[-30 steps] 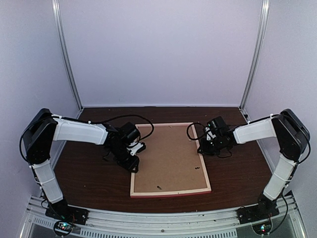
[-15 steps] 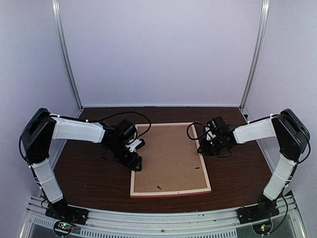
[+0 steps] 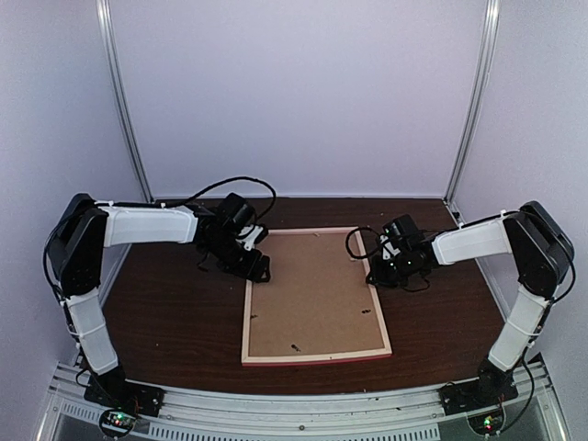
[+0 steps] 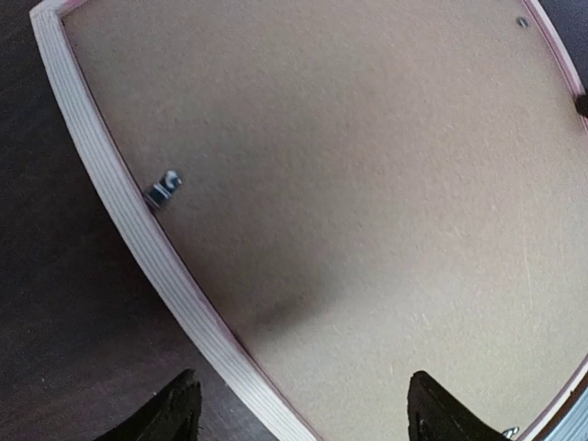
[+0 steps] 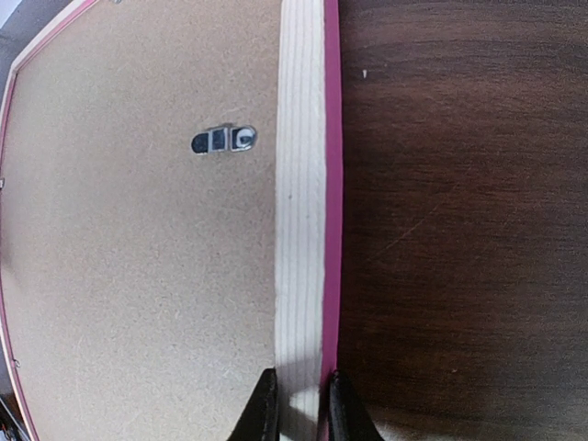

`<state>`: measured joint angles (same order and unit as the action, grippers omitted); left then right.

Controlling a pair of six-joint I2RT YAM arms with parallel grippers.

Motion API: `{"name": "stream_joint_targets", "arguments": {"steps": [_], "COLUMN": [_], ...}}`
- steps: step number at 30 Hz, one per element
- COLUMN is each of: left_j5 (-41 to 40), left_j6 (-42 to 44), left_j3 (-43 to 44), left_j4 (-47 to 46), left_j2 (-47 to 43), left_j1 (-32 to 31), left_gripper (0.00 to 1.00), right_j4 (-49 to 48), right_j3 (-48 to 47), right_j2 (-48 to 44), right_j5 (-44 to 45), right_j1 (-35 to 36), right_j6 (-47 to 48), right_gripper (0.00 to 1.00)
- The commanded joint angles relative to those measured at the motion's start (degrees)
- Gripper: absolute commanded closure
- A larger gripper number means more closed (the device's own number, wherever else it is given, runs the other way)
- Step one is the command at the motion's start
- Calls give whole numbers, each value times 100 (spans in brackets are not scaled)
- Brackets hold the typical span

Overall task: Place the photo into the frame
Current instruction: Press the fastener onto the backboard, then adjust the photo frame at the center of the board.

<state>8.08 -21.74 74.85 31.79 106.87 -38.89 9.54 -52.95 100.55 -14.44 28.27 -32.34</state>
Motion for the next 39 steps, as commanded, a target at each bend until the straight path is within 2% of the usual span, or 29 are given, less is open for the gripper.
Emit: {"name": "stream_joint_targets", "arguments": {"steps": [1, 8, 17, 36, 39], "left_j5": [-464, -517, -586, -544, -636], "left_j6": [-283, -364, -384, -560, -551], "left_j3": [382, 645, 735, 195, 115], "left_j4": [286, 326, 396, 209, 204], "left_j2": [363, 726, 1004, 844, 787], "left_j1": [201, 295, 304, 304, 305], "left_gripper": [25, 37, 49, 82, 84], "right_j4": [563, 531, 500, 389, 386], "right_j3": [133, 188, 128, 235, 202], "right_j2": [128, 37, 173, -96, -73], "right_j5": [121, 101, 35, 129, 128], "right_j1": [34, 50, 85, 301, 394], "right_j6": [90, 133, 102, -107, -163], "right_gripper": [89, 89, 89, 89, 89]}}
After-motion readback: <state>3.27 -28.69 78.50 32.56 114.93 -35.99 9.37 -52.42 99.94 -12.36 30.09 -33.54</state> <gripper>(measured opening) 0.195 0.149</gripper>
